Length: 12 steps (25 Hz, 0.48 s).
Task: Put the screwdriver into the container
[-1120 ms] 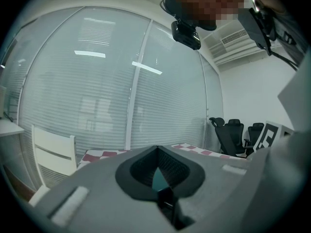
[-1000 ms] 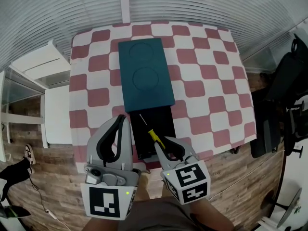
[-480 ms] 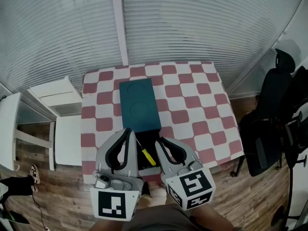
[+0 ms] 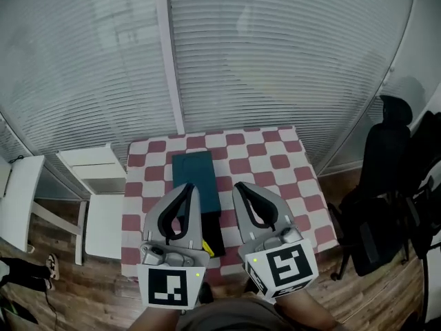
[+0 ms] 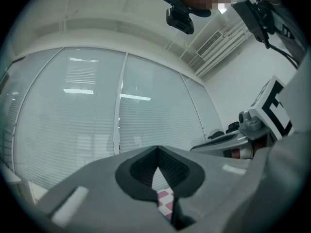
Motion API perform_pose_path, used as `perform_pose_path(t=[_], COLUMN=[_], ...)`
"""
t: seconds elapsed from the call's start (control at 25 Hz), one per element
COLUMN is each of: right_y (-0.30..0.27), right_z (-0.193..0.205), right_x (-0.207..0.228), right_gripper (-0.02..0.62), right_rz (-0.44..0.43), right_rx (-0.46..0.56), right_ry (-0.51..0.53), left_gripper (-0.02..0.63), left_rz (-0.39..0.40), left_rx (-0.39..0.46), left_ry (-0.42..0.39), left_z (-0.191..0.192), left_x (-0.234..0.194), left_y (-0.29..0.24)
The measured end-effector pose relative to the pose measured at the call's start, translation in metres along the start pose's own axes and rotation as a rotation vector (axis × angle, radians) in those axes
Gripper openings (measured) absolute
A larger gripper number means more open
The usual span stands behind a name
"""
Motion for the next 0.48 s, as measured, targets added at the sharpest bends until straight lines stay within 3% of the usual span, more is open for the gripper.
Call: perform_pose_path(t=[0.48], right_y=[0.005], right_z=[-0.018], right_x=[0.029], right_gripper=[0.023], right_rz=[0.025], right_rx=[0.071], right_ry=[0.004], left_gripper=[0.002], left_rz=[-0.015], left_rx=[0.015], left_ry=[-0.061], left_z=[-0.014], left_x=[0.008], left_y=[-0.020])
Point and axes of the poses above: the fingertips, and each gripper's own axes: y backward along the fingers, x to its right, z out of its underside, the point moved 2 cm from there along y, backward along the fingers, and after that the axes turned 14 degrees about z, right-handed, at the moved point
